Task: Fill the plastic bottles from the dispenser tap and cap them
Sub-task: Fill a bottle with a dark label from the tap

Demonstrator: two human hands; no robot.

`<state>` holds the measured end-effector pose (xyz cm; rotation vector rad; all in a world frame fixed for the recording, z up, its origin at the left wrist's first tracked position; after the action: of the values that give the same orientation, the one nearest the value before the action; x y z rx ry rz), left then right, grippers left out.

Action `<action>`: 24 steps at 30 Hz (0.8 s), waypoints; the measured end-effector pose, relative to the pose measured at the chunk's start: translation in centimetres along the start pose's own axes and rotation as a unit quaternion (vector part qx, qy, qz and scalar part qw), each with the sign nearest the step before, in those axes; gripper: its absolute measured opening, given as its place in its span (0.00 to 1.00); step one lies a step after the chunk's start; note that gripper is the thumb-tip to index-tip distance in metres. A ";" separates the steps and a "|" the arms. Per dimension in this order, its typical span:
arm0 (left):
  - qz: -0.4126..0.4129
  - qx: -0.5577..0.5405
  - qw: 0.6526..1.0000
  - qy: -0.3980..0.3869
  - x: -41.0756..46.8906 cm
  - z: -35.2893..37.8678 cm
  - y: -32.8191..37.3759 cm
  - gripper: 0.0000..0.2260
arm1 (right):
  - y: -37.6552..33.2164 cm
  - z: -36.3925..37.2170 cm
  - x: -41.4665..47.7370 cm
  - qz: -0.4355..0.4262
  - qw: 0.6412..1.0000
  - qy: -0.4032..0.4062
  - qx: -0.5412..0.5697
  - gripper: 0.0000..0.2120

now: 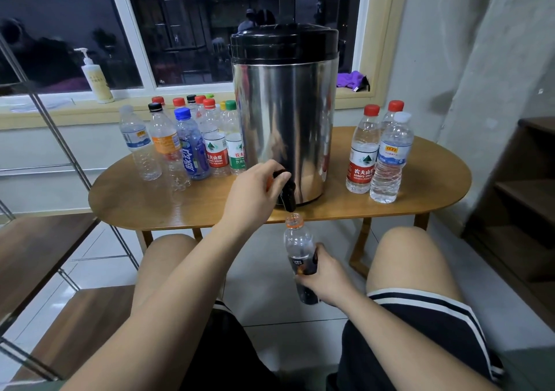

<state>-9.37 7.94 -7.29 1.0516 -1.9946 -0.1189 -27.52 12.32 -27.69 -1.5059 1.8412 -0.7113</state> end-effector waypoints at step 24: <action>0.018 -0.019 0.999 0.037 -3.3 0.7 0.0 0.07 | 1.0 1.7 1.3 0.026 0.999 -0.007 0.036 0.28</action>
<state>-9.00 10.11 -9.83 0.9823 -1.9358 -0.0981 -26.98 11.17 -29.72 -1.4088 1.8195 -0.7326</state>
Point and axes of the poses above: each hand's wrist, its own x-axis towards the middle knuckle, its own z-axis out of the palm, y = z × x, the point moved 6 cm from there along x, towards the middle knuckle, and after that the axes turned 7 degrees about z, right-handed, at the moved point
